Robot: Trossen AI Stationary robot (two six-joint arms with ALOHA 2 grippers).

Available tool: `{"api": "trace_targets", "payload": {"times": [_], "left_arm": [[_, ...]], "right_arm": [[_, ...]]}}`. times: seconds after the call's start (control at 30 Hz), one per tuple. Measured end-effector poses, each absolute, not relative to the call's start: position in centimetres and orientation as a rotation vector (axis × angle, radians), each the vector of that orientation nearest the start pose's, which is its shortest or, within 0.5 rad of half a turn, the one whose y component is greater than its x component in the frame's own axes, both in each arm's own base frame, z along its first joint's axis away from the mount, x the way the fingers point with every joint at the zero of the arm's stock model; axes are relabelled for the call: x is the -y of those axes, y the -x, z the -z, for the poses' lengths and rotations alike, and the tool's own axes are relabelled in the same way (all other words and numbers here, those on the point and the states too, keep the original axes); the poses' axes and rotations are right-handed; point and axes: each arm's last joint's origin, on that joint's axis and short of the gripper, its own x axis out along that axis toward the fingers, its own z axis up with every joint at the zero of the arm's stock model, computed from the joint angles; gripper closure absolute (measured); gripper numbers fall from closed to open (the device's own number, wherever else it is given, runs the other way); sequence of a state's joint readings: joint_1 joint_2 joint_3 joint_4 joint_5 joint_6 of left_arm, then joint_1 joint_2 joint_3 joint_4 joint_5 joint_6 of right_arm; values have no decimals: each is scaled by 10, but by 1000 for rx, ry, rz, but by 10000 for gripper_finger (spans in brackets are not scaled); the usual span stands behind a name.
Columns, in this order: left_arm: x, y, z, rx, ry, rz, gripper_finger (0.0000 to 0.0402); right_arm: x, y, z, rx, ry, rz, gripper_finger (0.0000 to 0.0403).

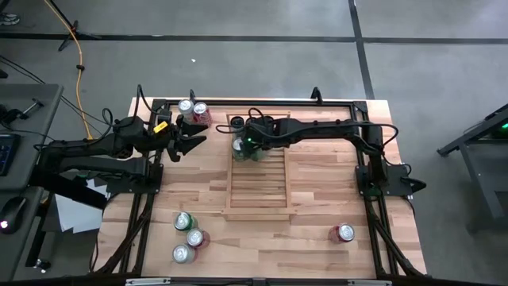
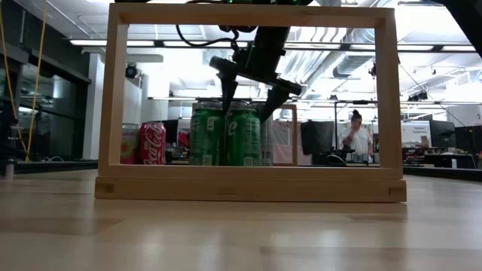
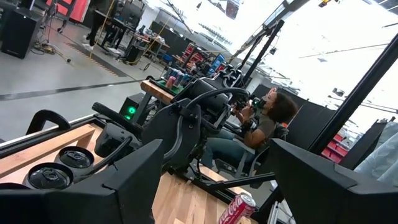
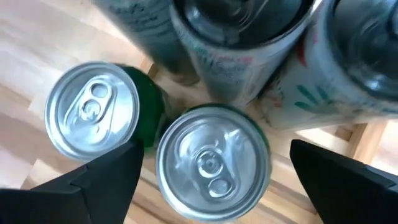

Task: Place canned beverage on shelf
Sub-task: Adjust the green can on the shelf

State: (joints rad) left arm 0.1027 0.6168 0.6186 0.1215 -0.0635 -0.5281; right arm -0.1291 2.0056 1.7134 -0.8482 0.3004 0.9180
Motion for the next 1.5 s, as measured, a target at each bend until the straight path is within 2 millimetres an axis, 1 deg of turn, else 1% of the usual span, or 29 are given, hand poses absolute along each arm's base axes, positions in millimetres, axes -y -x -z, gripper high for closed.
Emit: {"api": "trace_targets", "payload": {"times": [0.07,0.13,0.23,0.43,0.5,0.57,0.63,0.7,0.77,0.87,0.93,1.0,1.07,1.1,1.2,1.3,1.37,1.43,1.5], "left_arm": [[-17,-145,-329,164,523,-130,119],[-17,-145,-328,164,523,-130,119],[-17,-145,-328,163,524,-130,119],[-17,-145,-328,163,526,-130,119],[-17,-145,-328,161,526,-132,119],[-17,-145,-326,146,527,-150,119],[-18,-145,-323,122,528,-184,119],[-19,-145,-320,95,528,-222,119],[-20,-145,-316,64,527,-266,119],[-22,-146,-308,12,540,-361,119],[-24,-150,-301,-26,563,-431,119],[-26,-158,-295,-62,586,-467,119],[-28,-167,-286,-120,612,-487,119],[-29,-173,-281,-156,630,-490,119],[-36,-189,-260,-297,692,-509,121],[-44,-201,-241,-399,759,-549,137],[-48,-207,-232,-437,776,-569,162],[-51,-210,-228,-447,776,-589,198],[-54,-211,-223,-468,749,-634,249]], "right_arm": [[63,-418,-245,-882,-708,855,10],[63,-415,-251,-886,-682,837,9],[63,-409,-266,-858,-621,821,9],[61,-388,-303,-847,-465,738,9],[58,-379,-311,-875,-427,723,9],[54,-372,-314,-917,-378,732,9],[47,-366,-311,-991,-308,738,9],[41,-362,-304,-1050,-261,733,9],[35,-358,-291,-1115,-230,725,9],[24,-352,-267,-1201,-199,717,9],[18,-347,-252,-1252,-208,711,9],[12,-344,-243,-1281,-227,709,9],[7,-340,-241,-1281,-233,711,9],[4,-339,-243,-1268,-237,707,9],[0,-333,-257,-1202,-255,683,9],[-1,-325,-274,-1137,-274,674,9],[0,-318,-286,-1085,-300,696,9],[1,-310,-297,-1036,-326,716,9],[2,-304,-307,-987,-362,735,9]]}}
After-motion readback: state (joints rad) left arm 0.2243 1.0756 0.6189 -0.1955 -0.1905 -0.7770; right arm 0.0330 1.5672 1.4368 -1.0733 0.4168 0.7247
